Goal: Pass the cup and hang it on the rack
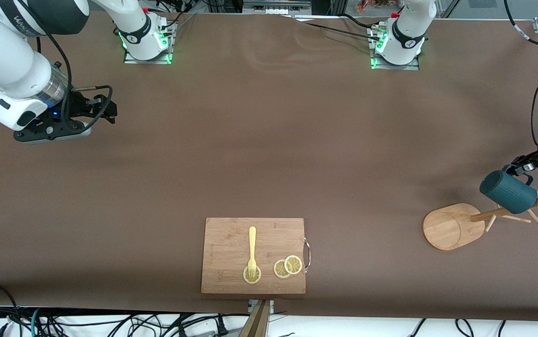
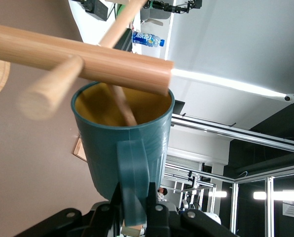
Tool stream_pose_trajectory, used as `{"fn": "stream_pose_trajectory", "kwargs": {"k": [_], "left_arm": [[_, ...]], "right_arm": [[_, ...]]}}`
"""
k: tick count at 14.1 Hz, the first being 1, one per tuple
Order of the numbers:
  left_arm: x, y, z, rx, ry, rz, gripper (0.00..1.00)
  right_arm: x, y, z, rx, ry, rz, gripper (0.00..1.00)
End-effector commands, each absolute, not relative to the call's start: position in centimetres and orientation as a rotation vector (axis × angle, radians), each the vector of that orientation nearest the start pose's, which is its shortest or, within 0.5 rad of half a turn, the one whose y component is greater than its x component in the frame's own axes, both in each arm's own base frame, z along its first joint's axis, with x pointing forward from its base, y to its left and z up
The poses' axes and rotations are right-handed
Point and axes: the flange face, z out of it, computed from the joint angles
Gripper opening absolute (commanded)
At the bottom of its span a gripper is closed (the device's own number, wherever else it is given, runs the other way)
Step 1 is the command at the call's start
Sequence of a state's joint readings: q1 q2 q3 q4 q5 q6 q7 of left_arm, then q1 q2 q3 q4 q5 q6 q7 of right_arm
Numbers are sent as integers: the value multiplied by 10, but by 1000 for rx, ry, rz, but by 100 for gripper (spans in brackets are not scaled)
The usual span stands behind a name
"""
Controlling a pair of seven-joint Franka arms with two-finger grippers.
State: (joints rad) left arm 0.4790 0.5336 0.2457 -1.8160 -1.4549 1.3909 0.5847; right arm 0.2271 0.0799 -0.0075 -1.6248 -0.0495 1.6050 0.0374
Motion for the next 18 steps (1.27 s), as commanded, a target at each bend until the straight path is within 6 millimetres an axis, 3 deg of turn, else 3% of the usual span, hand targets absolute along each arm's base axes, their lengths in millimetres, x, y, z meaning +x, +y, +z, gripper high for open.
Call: {"fn": "stream_pose_trajectory", "kwargs": {"k": [1, 3, 5, 6, 8, 11, 13, 16, 18], "left_arm": [[544, 304, 286, 1570, 525, 208, 4], [545, 304, 287, 1572, 520, 211, 29], [545, 304, 287, 1574, 515, 216, 79], [545, 304, 288, 1578, 500, 226, 100], [546, 303, 293, 1586, 481, 229, 100], [565, 312, 353, 1758, 374, 200, 100], [566, 307, 388, 1836, 351, 125, 100], [560, 302, 420, 1949, 301, 69, 100], [556, 288, 437, 2040, 251, 13, 100]], "right_arm": [[565, 122, 561, -3197, -320, 134, 100], [565, 122, 561, -3197, -320, 134, 100], [565, 122, 561, -3197, -320, 134, 100], [565, 122, 561, -3197, -320, 134, 100], [565, 122, 561, -3197, -320, 134, 100], [565, 122, 561, -3197, -320, 134, 100], [565, 122, 561, -3197, -320, 134, 100], [565, 122, 561, -3197, -320, 134, 100], [565, 122, 561, -3197, -320, 134, 100]]}}
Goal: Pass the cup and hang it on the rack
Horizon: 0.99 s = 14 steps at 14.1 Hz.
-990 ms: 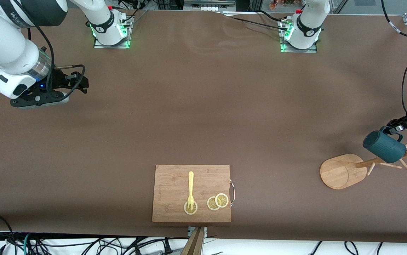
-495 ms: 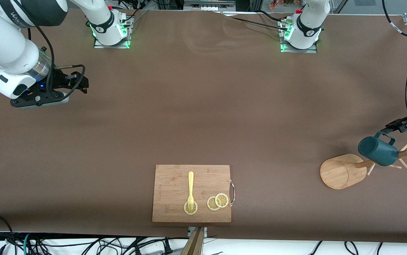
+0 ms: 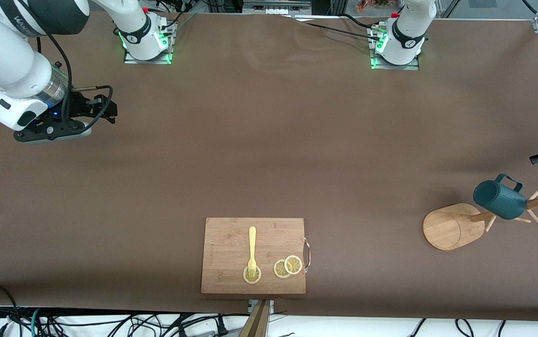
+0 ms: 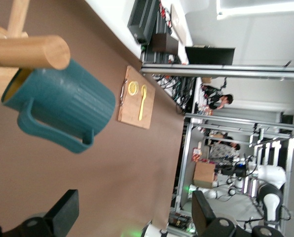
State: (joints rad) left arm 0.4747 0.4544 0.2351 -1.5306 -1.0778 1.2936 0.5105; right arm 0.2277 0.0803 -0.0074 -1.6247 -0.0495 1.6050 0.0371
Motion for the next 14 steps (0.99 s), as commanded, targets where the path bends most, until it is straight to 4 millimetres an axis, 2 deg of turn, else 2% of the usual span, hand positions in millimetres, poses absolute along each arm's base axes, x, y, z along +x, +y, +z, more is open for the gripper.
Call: {"fn": "stream_pose_trajectory", "kwargs": {"k": [1, 4, 7, 9, 11, 14], "left_arm": [[557, 277, 445, 2096, 217, -21, 100], [573, 237, 482, 2329, 65, -113, 100], [586, 189, 504, 2524, -74, -175, 100], [597, 155, 513, 2664, -179, -213, 100], [611, 112, 535, 2833, -288, -241, 100], [617, 50, 563, 2988, -124, -262, 100]], "right_arm": [[565, 122, 560, -3197, -320, 136, 100], [565, 122, 560, -3197, -320, 136, 100], [565, 122, 561, -3197, -318, 134, 100], [565, 123, 561, -3198, -315, 134, 100], [562, 123, 564, -3193, -309, 134, 100], [556, 117, 575, -3172, -264, 134, 100]]}}
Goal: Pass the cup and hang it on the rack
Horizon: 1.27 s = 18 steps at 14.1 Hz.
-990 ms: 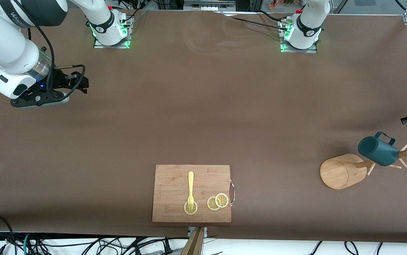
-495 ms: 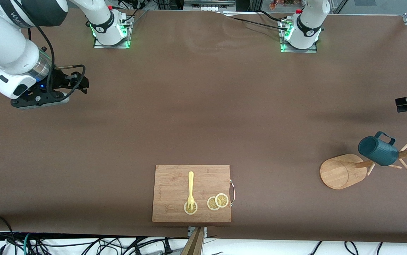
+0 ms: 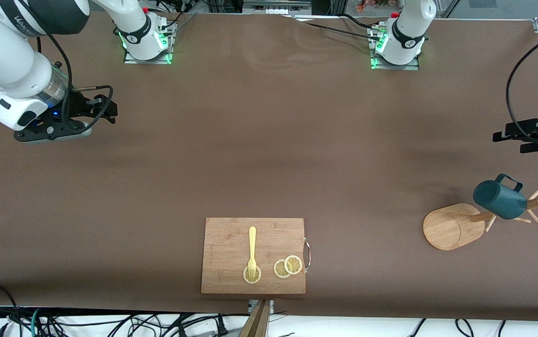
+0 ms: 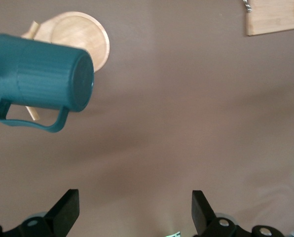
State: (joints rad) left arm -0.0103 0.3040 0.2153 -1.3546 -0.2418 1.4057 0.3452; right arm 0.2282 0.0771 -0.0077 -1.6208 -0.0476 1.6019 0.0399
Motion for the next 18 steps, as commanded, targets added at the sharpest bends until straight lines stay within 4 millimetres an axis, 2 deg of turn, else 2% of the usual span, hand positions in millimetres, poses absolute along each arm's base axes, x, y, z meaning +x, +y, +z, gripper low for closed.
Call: {"fn": "stream_pose_trajectory", "kwargs": {"k": [1, 2, 3, 6, 8, 9, 10, 12, 14, 18], "left_arm": [[613, 29, 575, -3221, 77, 271, 100], [608, 6, 586, -3169, 55, 250, 100], [602, -7, 597, -3147, 41, 224, 100], [579, -3, 624, -3158, 25, 172, 100], [569, -1, 635, -3163, 37, 152, 100], [566, -9, 638, -3160, 59, 155, 100], [564, -24, 639, -3149, 100, 169, 100], [570, -22, 626, -3150, 96, 220, 100], [572, -23, 623, -3143, 96, 278, 100], [578, -29, 622, -3142, 111, 286, 100]], "right_arm": [[554, 109, 577, -3148, -230, 152, 100], [555, 91, 578, -3121, -169, 170, 100], [551, 84, 581, -3105, -165, 178, 100], [531, 71, 587, -3097, -141, 167, 100], [529, 58, 584, -3093, -105, 172, 100], [532, 58, 582, -3094, -109, 176, 100], [535, 59, 579, -3097, -111, 174, 100], [540, 59, 580, -3101, -119, 164, 100], [542, 60, 578, -3102, -119, 168, 100], [542, 60, 578, -3102, -121, 168, 100]]}}
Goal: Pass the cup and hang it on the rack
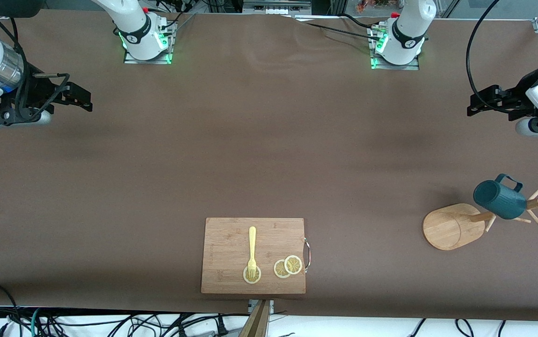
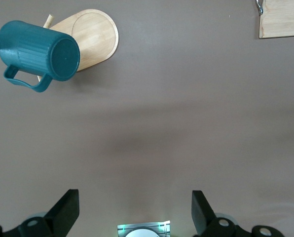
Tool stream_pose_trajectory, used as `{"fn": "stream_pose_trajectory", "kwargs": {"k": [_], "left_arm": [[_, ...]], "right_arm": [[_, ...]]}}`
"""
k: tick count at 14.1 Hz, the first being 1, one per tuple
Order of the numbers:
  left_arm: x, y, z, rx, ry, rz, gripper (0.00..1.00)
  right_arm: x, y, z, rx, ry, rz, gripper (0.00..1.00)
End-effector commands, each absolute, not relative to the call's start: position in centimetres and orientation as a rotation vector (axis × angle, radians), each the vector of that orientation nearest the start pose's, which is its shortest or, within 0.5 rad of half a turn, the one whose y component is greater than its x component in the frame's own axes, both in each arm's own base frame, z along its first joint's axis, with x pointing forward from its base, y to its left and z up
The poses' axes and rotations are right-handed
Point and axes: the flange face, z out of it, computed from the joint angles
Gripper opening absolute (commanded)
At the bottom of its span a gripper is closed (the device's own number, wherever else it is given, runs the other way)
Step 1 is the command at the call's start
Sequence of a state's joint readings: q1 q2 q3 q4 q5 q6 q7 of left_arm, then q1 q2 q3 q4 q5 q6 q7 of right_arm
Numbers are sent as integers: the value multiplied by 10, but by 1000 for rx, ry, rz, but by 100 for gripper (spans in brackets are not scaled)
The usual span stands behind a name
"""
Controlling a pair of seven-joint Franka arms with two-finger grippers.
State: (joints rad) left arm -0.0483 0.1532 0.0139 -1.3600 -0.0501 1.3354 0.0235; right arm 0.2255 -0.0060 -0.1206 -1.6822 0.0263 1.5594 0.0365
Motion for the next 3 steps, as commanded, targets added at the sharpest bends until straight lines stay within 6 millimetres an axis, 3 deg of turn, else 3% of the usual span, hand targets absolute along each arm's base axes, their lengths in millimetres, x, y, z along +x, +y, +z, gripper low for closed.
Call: {"fn": "stream_pose_trajectory", "kwargs": {"k": [1, 3], "left_arm": [[579, -32, 621, -3140, 118, 288, 100], [579, -32, 622, -3140, 120, 286, 100]], "right_arm": [[543, 60, 576, -3104, -121, 175, 100], [544, 60, 576, -3106, -121, 173, 100]]}}
